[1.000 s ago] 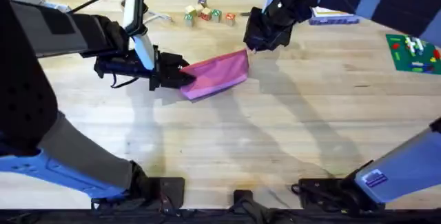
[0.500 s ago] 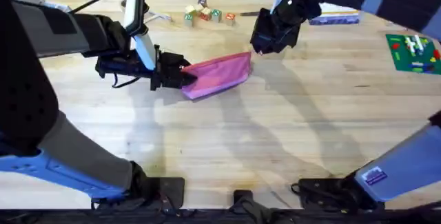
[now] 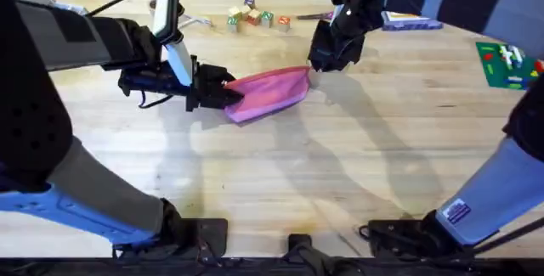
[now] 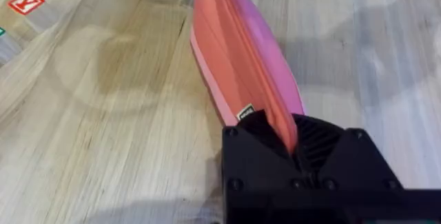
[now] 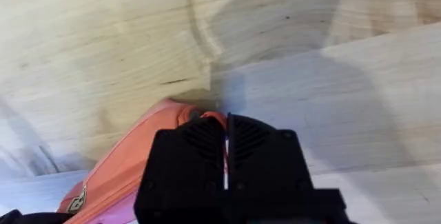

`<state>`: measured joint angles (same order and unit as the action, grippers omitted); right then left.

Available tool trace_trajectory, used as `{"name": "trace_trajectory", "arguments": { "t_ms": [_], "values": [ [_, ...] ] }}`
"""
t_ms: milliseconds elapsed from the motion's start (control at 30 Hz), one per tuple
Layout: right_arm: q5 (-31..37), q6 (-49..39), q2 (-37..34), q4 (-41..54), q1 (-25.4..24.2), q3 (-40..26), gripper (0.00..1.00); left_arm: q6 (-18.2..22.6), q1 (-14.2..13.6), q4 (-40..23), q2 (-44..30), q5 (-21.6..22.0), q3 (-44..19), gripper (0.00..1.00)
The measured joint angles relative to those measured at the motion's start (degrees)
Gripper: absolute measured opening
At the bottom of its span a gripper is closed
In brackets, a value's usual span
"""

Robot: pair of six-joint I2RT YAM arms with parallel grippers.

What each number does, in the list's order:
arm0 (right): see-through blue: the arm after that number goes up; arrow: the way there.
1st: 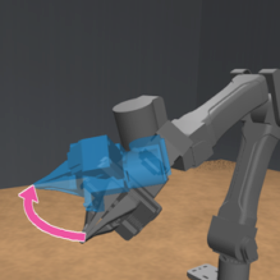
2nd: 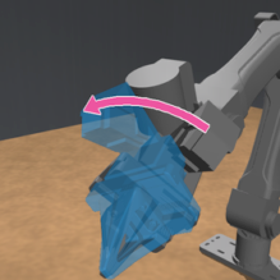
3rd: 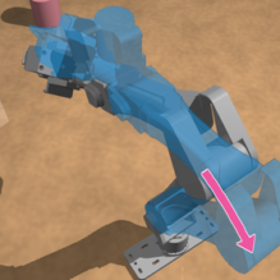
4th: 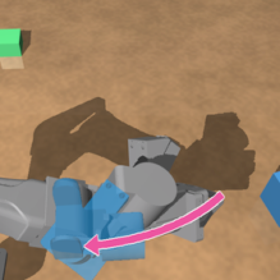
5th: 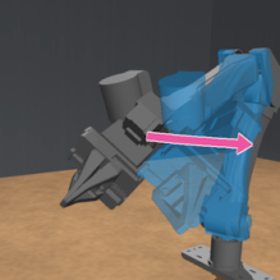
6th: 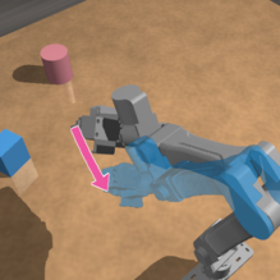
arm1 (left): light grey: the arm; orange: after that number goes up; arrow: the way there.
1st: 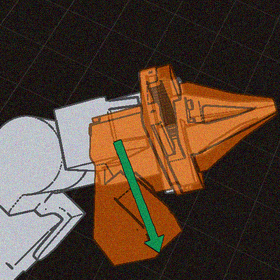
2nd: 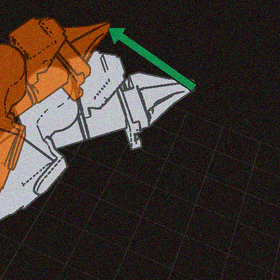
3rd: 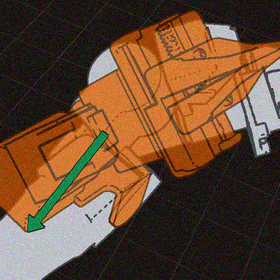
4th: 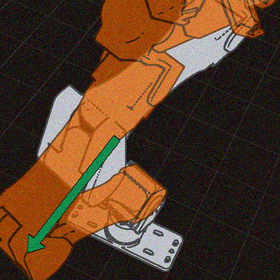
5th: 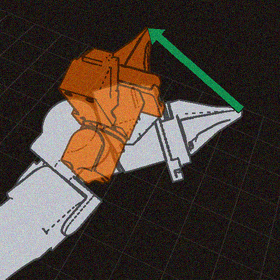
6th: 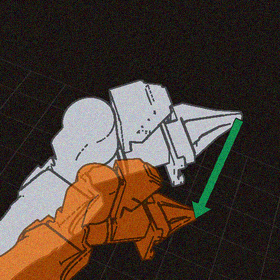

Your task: Unzip the bag, pick up the pens from the table one at a time and place them inside, then zip the bag closed.

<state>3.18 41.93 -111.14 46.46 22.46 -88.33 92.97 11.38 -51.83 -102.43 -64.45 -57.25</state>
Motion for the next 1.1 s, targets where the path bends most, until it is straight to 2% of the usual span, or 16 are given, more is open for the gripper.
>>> {"name": "trace_trajectory", "arguments": {
  "t_ms": [267, 733, 833, 867, 900, 967, 1100],
  "values": [
    [0.0, 0.0, -3.5, -0.6, 0.0, 0.0, 0.032, 0.0, -0.1, 0.0, 0.0, 0.1, 0.0, 0.046],
    [0.3, 0.0, -3.4, -0.2, 0.0, 0.0, 0.047, 0.0, -0.1, 0.0, 0.0, 0.2, 0.0, 0.046],
    [5.1, -1.3, -2.8, 0.1, -1.1, 0.1, 0.443, 0.0, 0.4, -0.6, 0.0, 1.2, 0.0, 0.046],
    [8.7, -3.1, -1.8, 1.0, -3.2, 0.5, 0.872, 0.0, 1.1, -0.7, 0.0, 1.5, 0.0, 0.046],
    [9.6, -3.8, -1.3, 1.5, -3.7, 0.6, 0.967, 0.0, 1.2, -0.7, 0.0, 1.6, 0.1, 0.046],
    [11.2, -5.0, 1.3, 3.1, -3.5, 0.7, 0.997, 0.0, 1.2, -0.8, 0.0, 1.7, 0.1, 0.046],
    [11.9, -7.1, 4.4, 3.6, -2.5, 0.7, 0.998, 0.0, 1.2, -0.8, 0.0, 1.7, 0.1, 0.046]
  ]
}}
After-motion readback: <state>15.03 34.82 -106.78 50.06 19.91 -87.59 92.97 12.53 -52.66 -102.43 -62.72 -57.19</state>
